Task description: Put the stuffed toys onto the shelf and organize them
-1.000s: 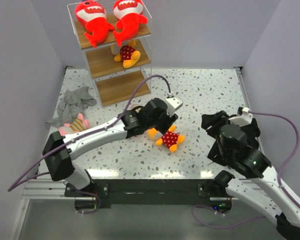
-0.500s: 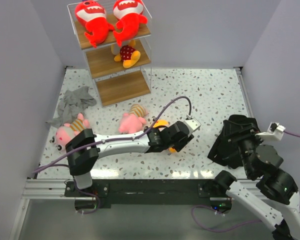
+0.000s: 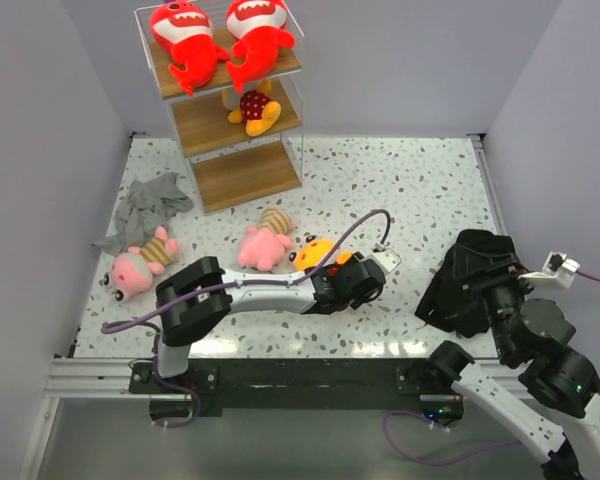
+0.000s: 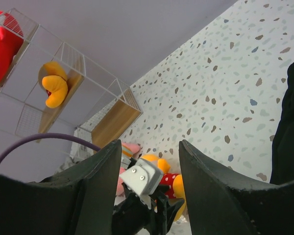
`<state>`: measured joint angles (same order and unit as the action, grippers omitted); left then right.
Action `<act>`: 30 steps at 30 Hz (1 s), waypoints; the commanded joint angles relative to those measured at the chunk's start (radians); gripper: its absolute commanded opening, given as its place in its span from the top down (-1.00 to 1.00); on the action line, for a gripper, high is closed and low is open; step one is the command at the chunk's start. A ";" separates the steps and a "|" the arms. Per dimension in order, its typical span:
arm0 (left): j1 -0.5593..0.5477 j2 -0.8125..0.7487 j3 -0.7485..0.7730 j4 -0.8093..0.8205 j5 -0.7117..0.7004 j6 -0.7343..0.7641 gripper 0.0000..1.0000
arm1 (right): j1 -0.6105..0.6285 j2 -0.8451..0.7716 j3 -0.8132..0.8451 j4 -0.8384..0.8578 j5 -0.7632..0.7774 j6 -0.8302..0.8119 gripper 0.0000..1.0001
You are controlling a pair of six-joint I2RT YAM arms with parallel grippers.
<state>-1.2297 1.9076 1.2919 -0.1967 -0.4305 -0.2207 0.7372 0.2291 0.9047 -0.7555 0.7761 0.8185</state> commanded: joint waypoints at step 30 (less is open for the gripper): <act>0.038 -0.338 0.101 -0.243 -0.031 0.475 1.00 | -0.002 0.064 -0.112 0.084 -0.086 0.060 -0.48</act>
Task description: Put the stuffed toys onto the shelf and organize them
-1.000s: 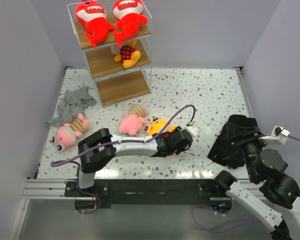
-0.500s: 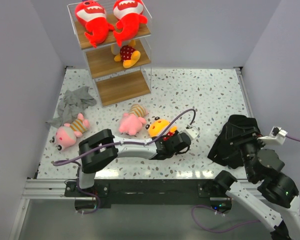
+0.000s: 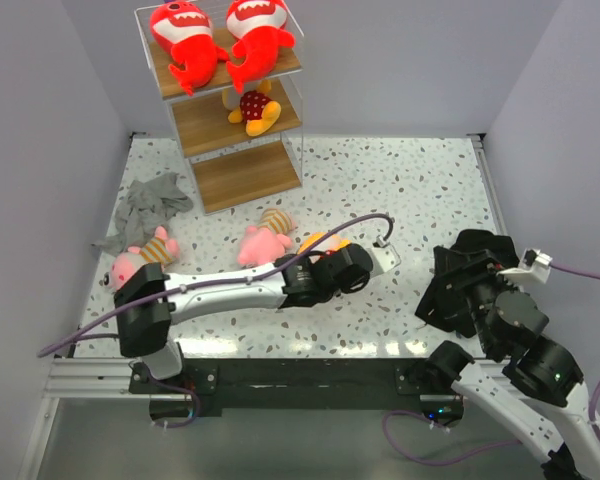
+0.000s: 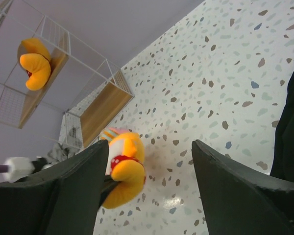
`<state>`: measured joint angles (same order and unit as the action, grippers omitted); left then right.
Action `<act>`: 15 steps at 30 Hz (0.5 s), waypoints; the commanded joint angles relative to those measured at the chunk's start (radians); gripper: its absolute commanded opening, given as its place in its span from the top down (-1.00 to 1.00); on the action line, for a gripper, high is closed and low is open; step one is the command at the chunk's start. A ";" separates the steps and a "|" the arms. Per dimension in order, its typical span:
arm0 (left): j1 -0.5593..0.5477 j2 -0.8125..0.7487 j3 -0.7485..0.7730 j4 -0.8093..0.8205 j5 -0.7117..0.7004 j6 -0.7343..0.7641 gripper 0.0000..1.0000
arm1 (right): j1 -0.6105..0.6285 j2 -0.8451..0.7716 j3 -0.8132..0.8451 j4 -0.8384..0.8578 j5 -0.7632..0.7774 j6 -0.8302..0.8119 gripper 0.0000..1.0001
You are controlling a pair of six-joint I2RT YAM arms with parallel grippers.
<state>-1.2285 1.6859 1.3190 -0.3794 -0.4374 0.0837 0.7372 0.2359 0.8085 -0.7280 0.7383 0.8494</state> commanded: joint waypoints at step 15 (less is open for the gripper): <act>0.293 -0.379 0.151 -0.119 0.054 0.706 1.00 | -0.002 0.114 -0.077 0.105 -0.157 0.065 -0.97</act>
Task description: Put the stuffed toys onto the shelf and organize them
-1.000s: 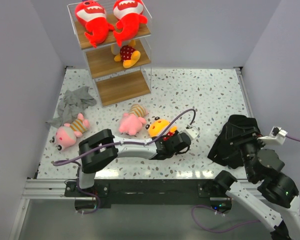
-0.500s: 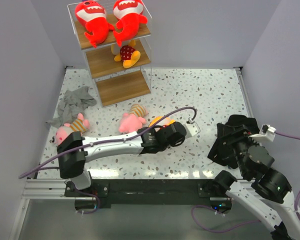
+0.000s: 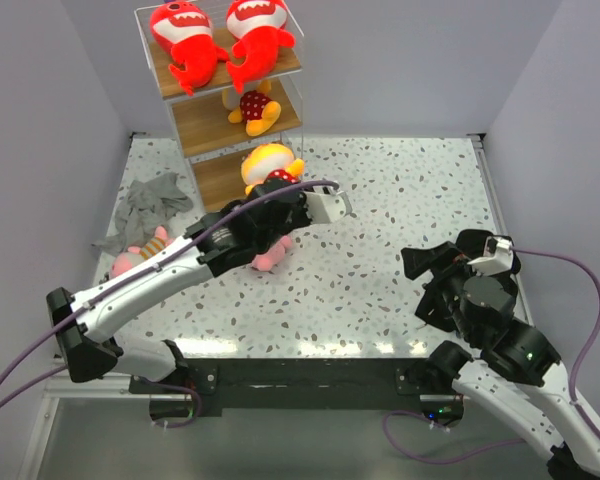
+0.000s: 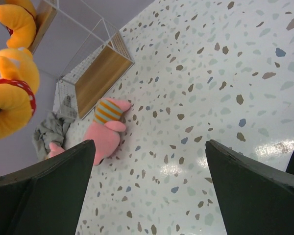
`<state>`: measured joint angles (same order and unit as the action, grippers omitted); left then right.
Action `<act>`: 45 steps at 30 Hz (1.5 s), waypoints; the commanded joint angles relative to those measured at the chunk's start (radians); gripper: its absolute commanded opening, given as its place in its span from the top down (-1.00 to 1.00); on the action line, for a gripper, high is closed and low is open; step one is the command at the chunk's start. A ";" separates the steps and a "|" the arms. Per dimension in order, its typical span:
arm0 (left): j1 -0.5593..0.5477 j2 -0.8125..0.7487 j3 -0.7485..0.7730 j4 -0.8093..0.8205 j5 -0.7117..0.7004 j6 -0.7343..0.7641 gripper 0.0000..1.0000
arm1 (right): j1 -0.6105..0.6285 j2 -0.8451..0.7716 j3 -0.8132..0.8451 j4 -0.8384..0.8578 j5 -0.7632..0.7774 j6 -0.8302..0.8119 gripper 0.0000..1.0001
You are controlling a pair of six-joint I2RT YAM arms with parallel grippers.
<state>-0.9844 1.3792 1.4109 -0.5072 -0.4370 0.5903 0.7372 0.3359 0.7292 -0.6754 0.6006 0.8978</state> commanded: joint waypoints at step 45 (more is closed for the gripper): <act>0.562 -0.025 0.007 0.131 0.397 0.549 1.00 | -0.002 -0.094 -0.024 0.019 -0.027 -0.026 -0.97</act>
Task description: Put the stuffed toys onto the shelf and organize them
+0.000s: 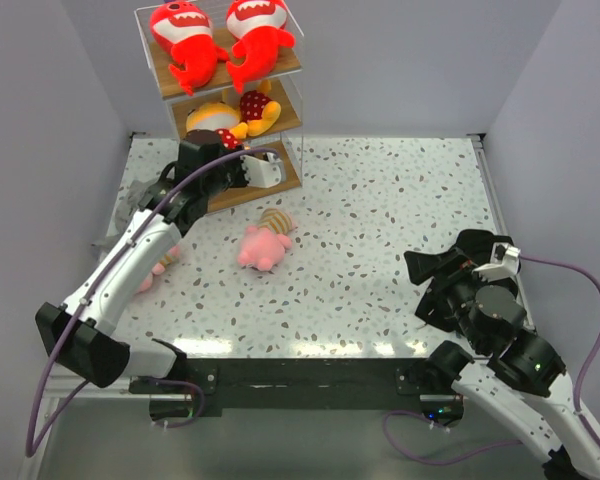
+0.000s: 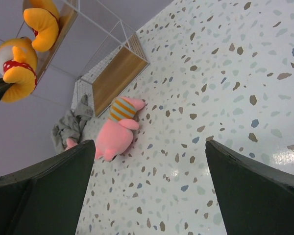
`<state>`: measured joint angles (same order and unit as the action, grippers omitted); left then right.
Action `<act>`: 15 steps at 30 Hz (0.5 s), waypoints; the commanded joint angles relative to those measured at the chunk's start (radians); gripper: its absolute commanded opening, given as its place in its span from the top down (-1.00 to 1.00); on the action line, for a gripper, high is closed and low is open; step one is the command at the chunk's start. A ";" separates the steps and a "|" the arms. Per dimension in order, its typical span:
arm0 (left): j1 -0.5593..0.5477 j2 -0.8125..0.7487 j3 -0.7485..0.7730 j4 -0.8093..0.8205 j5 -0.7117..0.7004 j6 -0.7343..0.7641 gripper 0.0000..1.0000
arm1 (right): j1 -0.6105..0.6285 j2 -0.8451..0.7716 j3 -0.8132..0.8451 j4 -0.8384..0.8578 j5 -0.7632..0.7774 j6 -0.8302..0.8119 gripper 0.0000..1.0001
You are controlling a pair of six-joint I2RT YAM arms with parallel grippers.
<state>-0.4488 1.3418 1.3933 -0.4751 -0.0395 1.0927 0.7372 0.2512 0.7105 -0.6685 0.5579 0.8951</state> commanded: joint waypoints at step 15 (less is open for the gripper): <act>0.076 0.045 -0.099 0.368 -0.076 0.142 1.00 | -0.004 0.022 -0.037 0.076 -0.006 -0.058 -0.97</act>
<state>-0.3935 1.3804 1.3113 -0.2382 -0.1219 1.1900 0.7372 0.2600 0.6624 -0.6533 0.5529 0.8631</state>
